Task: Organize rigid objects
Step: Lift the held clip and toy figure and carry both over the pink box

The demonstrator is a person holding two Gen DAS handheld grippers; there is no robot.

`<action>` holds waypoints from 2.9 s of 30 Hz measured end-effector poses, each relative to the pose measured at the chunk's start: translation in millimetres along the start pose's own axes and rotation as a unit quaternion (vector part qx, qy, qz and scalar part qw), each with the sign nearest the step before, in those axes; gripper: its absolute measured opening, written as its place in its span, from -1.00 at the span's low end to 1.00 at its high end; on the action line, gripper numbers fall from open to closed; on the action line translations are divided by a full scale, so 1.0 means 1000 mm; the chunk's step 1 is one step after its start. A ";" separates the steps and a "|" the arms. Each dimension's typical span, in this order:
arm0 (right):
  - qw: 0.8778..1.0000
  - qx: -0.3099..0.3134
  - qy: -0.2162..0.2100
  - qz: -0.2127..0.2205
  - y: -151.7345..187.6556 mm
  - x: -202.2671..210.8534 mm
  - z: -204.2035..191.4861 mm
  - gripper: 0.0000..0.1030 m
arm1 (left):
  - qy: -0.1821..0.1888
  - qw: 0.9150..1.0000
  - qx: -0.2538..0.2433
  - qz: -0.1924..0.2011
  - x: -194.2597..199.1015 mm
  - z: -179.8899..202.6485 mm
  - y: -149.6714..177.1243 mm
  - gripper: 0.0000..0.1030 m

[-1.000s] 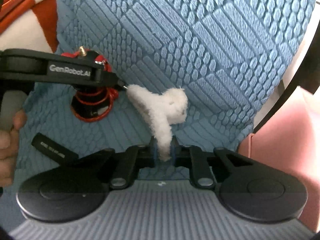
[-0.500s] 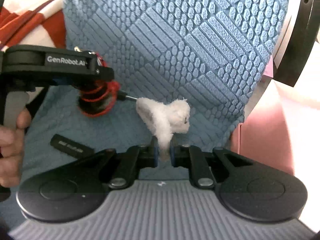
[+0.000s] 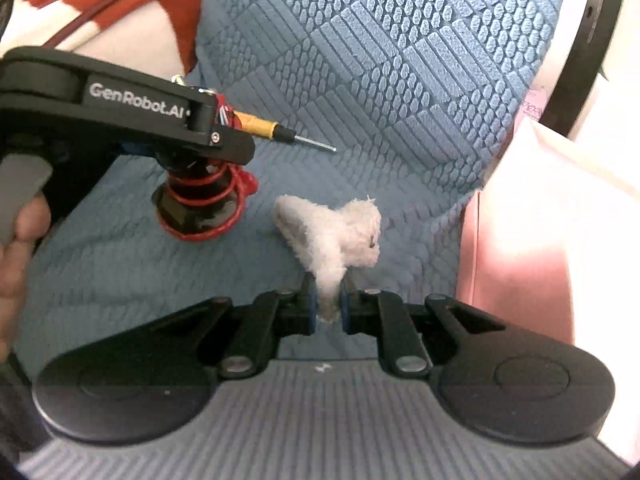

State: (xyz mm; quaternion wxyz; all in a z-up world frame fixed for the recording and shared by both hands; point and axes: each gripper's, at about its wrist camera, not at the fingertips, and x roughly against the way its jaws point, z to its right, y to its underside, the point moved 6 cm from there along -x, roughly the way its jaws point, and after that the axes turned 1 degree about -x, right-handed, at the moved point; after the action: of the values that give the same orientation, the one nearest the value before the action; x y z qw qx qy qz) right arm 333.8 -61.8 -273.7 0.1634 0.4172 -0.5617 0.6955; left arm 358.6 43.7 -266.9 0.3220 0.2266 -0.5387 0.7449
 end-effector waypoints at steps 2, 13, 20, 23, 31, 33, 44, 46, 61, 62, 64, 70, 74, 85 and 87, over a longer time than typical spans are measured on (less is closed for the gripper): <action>1.000 -0.001 0.003 -0.001 0.009 0.006 -0.003 -0.72 | -0.004 1.000 -0.005 -0.011 0.007 -0.003 0.009 0.24; 0.999 -0.030 0.011 -0.014 0.047 0.030 -0.025 -0.72 | -0.011 0.999 -0.010 -0.029 0.039 -0.004 0.045 0.24; 0.999 -0.035 0.006 -0.027 0.072 0.046 -0.030 -0.71 | -0.021 0.999 0.003 -0.043 0.059 -0.005 0.069 0.24; 0.999 -0.041 0.002 -0.031 0.081 0.052 -0.032 -0.71 | -0.022 0.999 0.011 -0.045 0.066 -0.004 0.078 0.24; 0.998 -0.050 -0.012 -0.025 0.081 0.058 -0.033 -0.53 | -0.037 0.998 0.021 -0.050 0.073 -0.006 0.089 0.24; 0.999 -0.048 -0.013 -0.017 0.078 0.058 -0.032 -0.23 | -0.037 0.998 0.021 -0.051 0.072 -0.006 0.089 0.24; 0.998 -0.049 0.008 -0.023 0.067 0.030 -0.025 0.28 | -0.044 0.997 0.029 -0.049 0.066 -0.009 0.088 0.24; 0.998 -0.055 0.003 -0.027 0.066 0.022 -0.025 0.28 | -0.042 0.997 0.034 -0.050 0.064 -0.010 0.088 0.24; 0.997 -0.068 0.016 -0.015 0.061 0.023 -0.016 -0.03 | -0.036 0.998 0.034 -0.040 0.070 -0.006 0.080 0.24; 0.997 -0.071 0.019 -0.011 0.060 0.028 -0.015 -0.03 | -0.035 0.998 0.029 -0.037 0.073 -0.003 0.078 0.24; 0.997 -0.079 0.023 -0.002 0.056 0.038 -0.011 -0.03 | -0.030 0.999 0.025 -0.034 0.078 0.000 0.074 0.24; 0.994 -0.101 0.024 0.030 0.042 0.077 -0.004 -0.03 | -0.025 0.999 0.034 -0.023 0.096 0.005 0.063 0.24; 0.993 -0.108 0.021 0.052 0.035 0.108 -0.004 -0.03 | -0.020 0.999 0.041 -0.011 0.114 0.010 0.055 0.24; 0.989 -0.117 0.023 0.091 0.020 0.174 0.005 -0.03 | -0.004 0.999 0.037 0.021 0.170 0.038 0.038 0.24; 0.989 -0.116 0.024 0.093 0.020 0.181 0.005 -0.03 | -0.002 0.999 0.033 0.023 0.178 0.042 0.037 0.24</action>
State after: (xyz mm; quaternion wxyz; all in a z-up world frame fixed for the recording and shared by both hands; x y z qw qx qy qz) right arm 213.3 -116.3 -148.1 0.1587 0.3242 -0.6709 0.6478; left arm 208.8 37.8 -156.3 0.2954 0.2262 -0.5194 0.7693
